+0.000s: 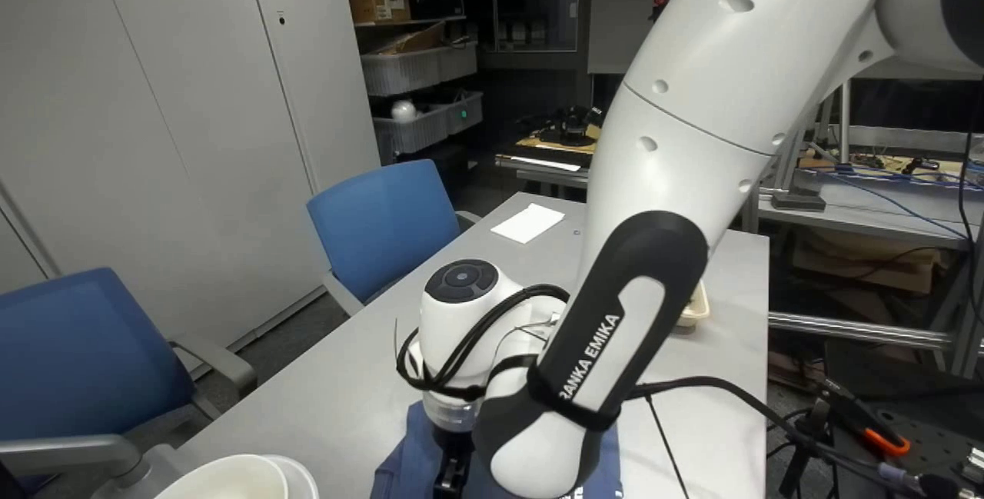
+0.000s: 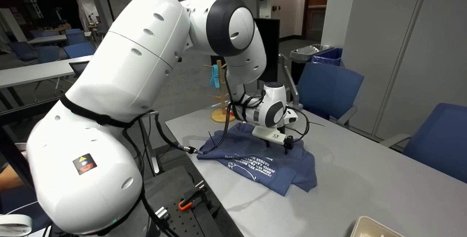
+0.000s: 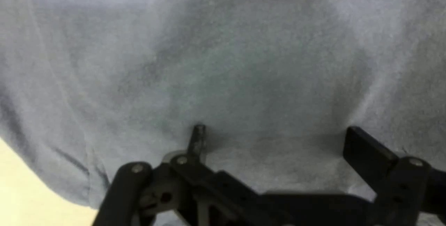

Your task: Unfold the shirt

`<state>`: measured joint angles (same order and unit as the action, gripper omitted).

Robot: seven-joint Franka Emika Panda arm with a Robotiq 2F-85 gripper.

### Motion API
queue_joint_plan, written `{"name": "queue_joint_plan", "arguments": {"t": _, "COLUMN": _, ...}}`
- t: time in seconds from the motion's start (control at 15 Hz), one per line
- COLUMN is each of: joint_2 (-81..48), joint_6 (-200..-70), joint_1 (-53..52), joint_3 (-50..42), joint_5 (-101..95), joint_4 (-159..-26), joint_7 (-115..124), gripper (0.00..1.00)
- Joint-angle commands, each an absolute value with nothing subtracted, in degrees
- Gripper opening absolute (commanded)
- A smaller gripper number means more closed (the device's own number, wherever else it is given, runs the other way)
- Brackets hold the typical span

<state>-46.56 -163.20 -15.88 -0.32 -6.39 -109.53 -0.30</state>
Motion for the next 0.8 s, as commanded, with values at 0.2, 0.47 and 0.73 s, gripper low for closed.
{"name": "queue_joint_plan", "arguments": {"t": 0.2, "joint_2": -47.68, "joint_6": -162.53, "joint_1": -14.0, "joint_3": -6.09, "joint_5": -7.44, "joint_4": -108.62, "joint_7": 2.89, "gripper": 1.0}}
{"name": "queue_joint_plan", "arguments": {"t": 0.47, "joint_2": -47.9, "joint_6": -162.38, "joint_1": -12.94, "joint_3": -9.61, "joint_5": -7.82, "joint_4": -107.84, "joint_7": 3.65, "gripper": 1.0}}
{"name": "queue_joint_plan", "arguments": {"t": 0.73, "joint_2": -48.26, "joint_6": -162.17, "joint_1": -12.04, "joint_3": -11.72, "joint_5": -7.85, "joint_4": -106.66, "joint_7": 4.01, "gripper": 1.0}}
